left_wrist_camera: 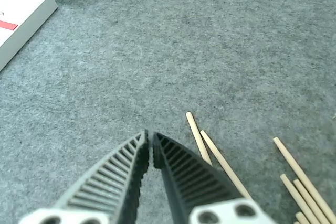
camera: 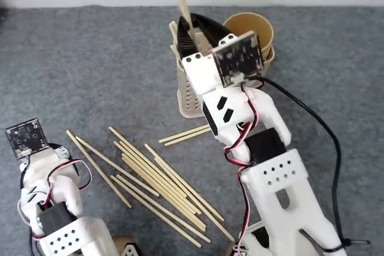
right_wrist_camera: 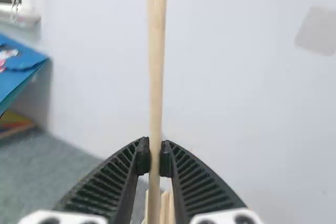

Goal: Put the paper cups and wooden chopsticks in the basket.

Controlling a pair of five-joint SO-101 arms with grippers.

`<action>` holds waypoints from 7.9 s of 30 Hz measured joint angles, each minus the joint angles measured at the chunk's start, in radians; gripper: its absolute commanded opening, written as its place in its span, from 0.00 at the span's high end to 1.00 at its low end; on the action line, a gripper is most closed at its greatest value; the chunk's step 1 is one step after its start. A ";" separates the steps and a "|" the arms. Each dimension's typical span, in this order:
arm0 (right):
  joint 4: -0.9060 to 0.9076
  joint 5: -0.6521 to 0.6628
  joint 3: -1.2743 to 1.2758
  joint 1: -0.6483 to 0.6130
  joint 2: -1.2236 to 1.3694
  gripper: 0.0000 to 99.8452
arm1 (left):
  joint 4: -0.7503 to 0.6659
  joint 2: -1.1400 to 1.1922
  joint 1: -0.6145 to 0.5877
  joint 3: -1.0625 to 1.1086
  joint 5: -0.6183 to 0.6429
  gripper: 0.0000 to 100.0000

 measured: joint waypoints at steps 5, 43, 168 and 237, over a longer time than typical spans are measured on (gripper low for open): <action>-0.287 0.000 0.172 0.026 0.012 0.99 | 0.000 0.000 0.000 0.000 0.000 0.99; 0.606 -0.072 0.112 -0.023 -0.107 0.85 | 0.000 0.000 0.000 0.000 0.000 0.99; 0.552 0.153 -0.690 -0.032 0.265 0.99 | 0.000 0.000 0.000 0.000 0.000 0.99; 0.763 -0.121 0.417 -0.394 -0.089 0.81 | 0.215 0.000 -0.080 -0.057 -0.087 0.99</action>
